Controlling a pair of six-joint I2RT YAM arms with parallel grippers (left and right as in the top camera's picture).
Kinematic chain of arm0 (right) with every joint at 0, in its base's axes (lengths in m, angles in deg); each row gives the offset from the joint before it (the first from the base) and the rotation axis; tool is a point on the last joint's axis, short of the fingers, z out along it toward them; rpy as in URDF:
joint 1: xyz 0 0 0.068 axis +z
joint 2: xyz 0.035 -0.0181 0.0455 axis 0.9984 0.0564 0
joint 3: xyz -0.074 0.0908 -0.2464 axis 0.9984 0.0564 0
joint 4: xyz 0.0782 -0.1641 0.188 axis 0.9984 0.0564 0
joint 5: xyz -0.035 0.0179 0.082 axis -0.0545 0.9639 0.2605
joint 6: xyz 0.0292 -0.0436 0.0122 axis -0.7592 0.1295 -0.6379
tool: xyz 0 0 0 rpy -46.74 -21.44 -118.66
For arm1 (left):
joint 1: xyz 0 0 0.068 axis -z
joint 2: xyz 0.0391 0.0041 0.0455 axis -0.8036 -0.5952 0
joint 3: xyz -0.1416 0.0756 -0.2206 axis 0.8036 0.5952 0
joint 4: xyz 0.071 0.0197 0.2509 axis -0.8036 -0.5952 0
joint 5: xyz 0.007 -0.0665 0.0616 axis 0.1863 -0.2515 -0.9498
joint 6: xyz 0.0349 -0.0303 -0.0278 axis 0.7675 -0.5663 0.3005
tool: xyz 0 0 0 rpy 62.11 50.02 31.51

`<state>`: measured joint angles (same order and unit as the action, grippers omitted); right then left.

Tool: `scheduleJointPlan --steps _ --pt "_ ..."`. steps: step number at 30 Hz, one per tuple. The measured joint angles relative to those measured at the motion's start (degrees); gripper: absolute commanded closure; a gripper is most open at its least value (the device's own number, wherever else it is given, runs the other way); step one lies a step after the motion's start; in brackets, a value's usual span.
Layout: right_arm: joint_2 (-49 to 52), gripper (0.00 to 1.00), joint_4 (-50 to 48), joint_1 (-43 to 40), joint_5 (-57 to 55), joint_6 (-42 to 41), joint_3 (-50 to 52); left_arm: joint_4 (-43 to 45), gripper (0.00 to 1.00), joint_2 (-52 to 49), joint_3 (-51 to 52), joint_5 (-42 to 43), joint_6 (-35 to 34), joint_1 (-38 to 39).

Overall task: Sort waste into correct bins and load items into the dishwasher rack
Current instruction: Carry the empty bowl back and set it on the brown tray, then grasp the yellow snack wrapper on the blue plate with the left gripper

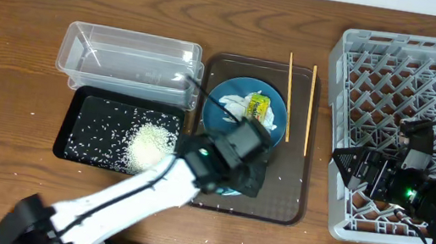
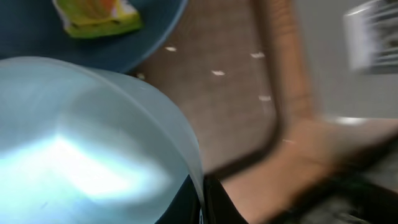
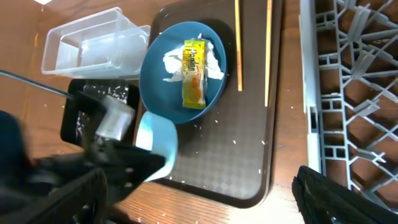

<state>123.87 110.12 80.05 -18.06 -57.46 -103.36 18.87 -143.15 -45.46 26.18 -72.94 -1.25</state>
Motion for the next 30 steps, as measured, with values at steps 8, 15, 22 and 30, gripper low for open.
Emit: scheduleJointPlan --steps 8,15,22,30 --pt "0.15 0.06 0.26 0.00 -1.20 0.00 0.00 1.68 0.69 -9.94 0.00 -10.86 2.60 5.07" --pt "0.15 0.06 0.26 0.00 -1.81 0.00 0.00 -9.05 0.43 -9.20 -5.14 -13.03 3.04 5.09" --pt "0.15 0.05 0.28 0.00 -2.67 -0.02 0.00 -5.35 0.31 -4.72 -12.76 -17.16 7.76 3.87" --pt "0.17 0.05 0.39 0.00 -3.28 -0.04 0.00 7.39 0.31 -11.17 -12.96 -20.39 15.26 -8.22"
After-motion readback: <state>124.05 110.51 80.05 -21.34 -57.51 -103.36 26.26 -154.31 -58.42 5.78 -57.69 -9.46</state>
